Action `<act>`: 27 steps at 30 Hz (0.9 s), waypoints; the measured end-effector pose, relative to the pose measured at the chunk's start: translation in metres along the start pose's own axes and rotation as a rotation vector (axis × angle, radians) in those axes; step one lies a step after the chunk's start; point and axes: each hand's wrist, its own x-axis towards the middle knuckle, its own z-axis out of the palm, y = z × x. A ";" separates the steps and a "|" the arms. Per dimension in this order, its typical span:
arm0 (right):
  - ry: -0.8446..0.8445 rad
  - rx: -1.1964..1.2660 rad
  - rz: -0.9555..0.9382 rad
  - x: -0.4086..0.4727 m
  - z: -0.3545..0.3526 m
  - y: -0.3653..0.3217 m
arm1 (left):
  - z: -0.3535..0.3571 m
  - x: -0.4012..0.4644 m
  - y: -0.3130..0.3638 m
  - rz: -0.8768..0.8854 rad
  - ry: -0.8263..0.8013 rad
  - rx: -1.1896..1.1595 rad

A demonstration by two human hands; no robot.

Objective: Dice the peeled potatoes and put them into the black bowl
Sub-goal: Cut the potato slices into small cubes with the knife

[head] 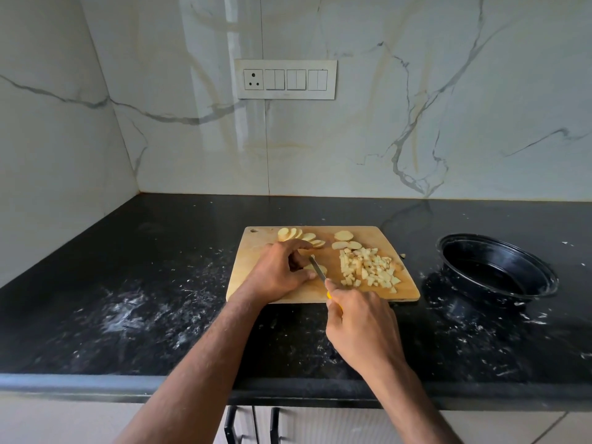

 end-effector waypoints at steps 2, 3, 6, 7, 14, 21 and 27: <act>-0.017 0.000 0.005 0.002 0.000 0.000 | 0.000 0.000 0.000 0.008 -0.007 0.009; -0.024 0.000 0.002 0.004 0.001 0.000 | 0.000 0.001 0.000 0.014 -0.008 0.016; -0.033 -0.043 -0.005 0.012 0.005 -0.002 | 0.000 0.001 -0.001 0.040 -0.005 0.017; -0.035 -0.074 -0.010 0.014 0.007 -0.003 | 0.001 0.001 -0.001 0.058 -0.009 0.009; -0.026 -0.130 -0.021 0.013 0.006 -0.003 | 0.003 0.000 -0.001 0.166 -0.064 0.100; -0.063 -0.081 -0.019 -0.018 -0.013 0.002 | 0.005 0.000 -0.001 0.165 -0.060 0.095; -0.053 -0.104 0.013 -0.028 -0.029 0.009 | 0.007 -0.003 0.002 0.147 -0.053 0.082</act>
